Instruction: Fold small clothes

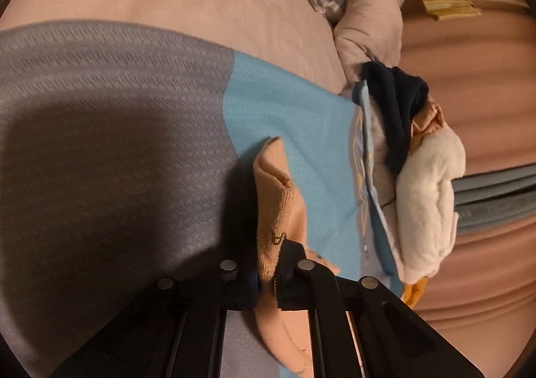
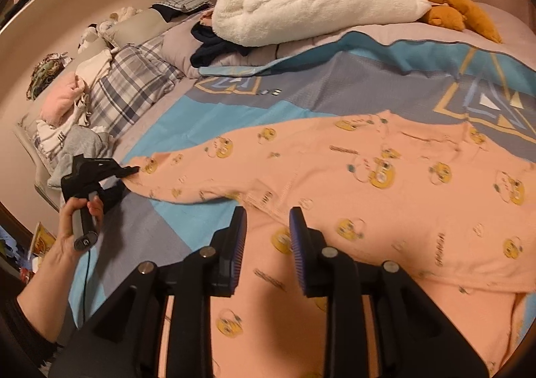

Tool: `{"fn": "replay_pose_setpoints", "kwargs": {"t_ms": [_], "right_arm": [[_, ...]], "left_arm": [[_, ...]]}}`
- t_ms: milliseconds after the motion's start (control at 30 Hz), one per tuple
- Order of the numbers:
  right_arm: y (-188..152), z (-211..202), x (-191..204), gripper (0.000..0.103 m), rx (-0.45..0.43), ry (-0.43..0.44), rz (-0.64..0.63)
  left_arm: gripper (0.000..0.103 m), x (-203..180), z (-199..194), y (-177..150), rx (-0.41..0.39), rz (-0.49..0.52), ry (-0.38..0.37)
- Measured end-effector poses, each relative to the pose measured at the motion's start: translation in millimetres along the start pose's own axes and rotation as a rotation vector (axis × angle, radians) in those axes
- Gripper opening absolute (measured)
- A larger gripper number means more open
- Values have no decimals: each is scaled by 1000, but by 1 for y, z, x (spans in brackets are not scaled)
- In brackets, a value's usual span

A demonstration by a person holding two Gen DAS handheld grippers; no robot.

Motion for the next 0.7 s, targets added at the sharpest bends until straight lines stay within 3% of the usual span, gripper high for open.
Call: {"fn": "replay_pose_setpoints", "kwargs": {"t_ms": [167,267,367,500,700], "right_arm": [[-17,-17,-25,28,12,-38,47],[-22,-30,-45,28,-5,-37,123],[-26,-42,-60,30,-34,-18,200],[-30,-63,-85,31,-97,20,346],[-48,-90,-126,37,-178,55,571]], "left_arm": [[2,-54,-20,-19,-37,213,7],[2,-112,-35,-56,-25,372,-59],[2,-170,-41,-114,17,515,-116],[2,-229,-29,-217,126,689,-176],[2,-253,8,-373,255,943,-181]]}}
Point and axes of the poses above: each gripper's, at about its wrist camera, not at the fingertips, and z roughly the way its jaws point, x to its left, y to its top, the point moved 9 cm from there along z, roughly the way its jaws point, and after that the axes turned 7 degrees about -z, right-handed, at the moved point
